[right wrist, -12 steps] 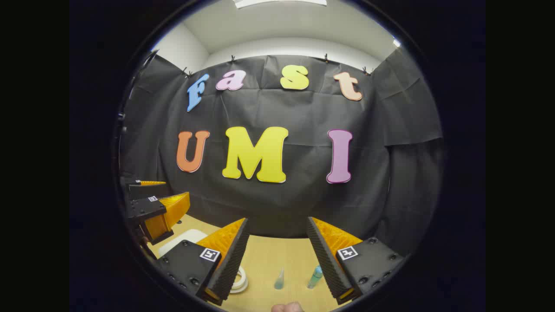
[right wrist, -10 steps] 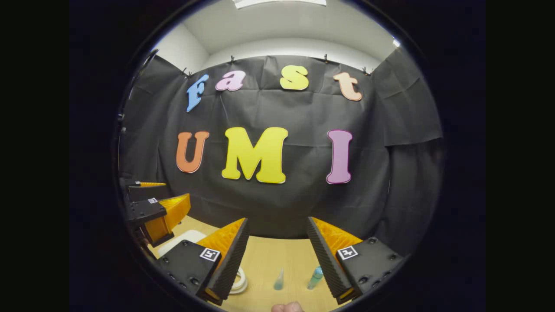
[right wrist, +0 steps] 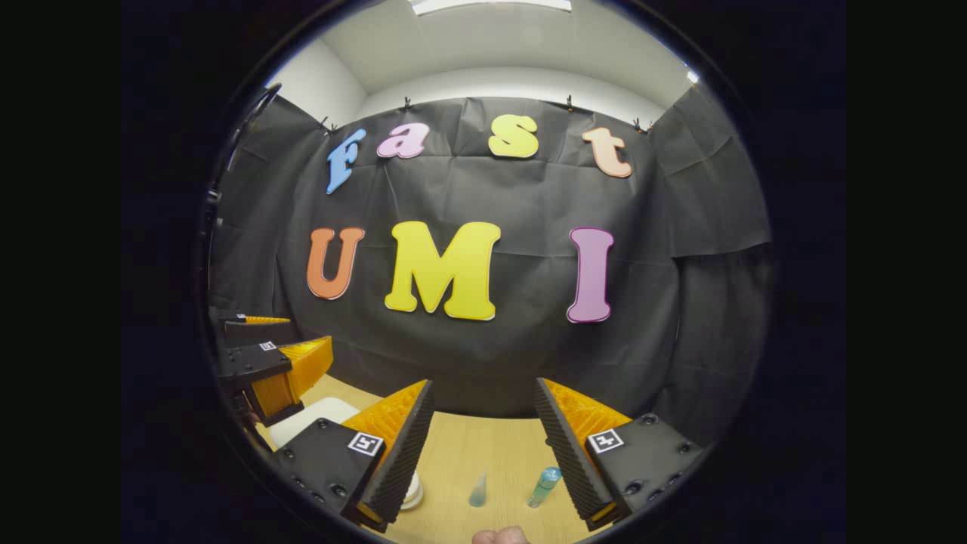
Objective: First open the suitcase, pack the skin care products into it, and then close the suitcase.
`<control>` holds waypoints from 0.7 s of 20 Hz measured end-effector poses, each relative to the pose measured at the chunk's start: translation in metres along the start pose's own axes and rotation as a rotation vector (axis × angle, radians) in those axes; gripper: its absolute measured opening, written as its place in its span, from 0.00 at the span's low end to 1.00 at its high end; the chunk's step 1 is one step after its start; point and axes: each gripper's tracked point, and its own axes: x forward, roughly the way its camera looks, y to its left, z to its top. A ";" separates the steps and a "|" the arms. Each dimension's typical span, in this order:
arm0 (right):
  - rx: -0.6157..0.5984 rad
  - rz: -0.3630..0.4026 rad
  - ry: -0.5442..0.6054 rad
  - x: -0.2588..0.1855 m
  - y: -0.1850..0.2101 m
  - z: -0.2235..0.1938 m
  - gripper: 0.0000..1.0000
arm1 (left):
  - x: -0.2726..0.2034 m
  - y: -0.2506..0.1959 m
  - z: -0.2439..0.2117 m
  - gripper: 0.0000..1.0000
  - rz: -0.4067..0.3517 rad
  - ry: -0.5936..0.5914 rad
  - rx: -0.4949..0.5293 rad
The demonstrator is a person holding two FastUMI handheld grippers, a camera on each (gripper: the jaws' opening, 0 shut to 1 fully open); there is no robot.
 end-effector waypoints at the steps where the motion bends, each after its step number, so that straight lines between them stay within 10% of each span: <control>1: 0.000 -0.001 0.000 0.000 -0.001 -0.001 0.79 | -0.001 0.000 -0.002 0.98 0.000 0.000 0.005; 14: -0.040 -0.026 0.077 -0.018 -0.049 -0.048 0.80 | 0.001 -0.036 -0.073 0.98 -0.061 0.133 0.104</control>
